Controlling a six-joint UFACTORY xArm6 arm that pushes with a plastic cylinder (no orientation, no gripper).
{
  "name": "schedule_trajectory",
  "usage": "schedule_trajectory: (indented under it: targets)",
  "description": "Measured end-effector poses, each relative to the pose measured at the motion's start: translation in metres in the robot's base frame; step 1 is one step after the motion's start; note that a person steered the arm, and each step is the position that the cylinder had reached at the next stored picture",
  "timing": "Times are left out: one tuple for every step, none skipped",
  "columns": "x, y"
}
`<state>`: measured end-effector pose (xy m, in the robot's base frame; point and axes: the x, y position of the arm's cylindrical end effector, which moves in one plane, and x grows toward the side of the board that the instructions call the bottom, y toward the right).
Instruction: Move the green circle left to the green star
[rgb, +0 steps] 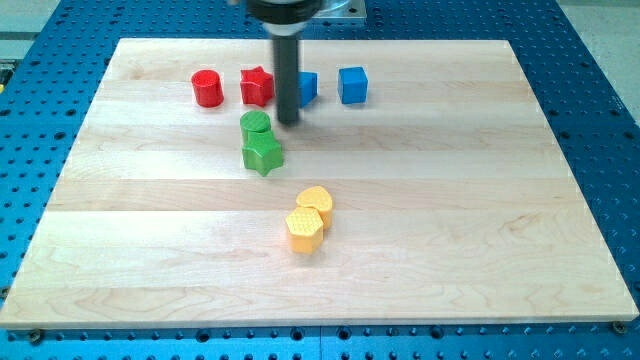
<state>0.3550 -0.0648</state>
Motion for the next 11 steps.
schedule_trajectory:
  targets:
    - [0.021, -0.061]
    - [0.016, -0.062]
    - [0.016, -0.008]
    - [0.036, -0.011]
    - [0.06, -0.029]
    - [0.053, -0.022]
    - [0.07, 0.008]
    - [0.092, -0.012]
    - [0.098, -0.056]
    - [0.106, -0.069]
    - [0.08, -0.067]
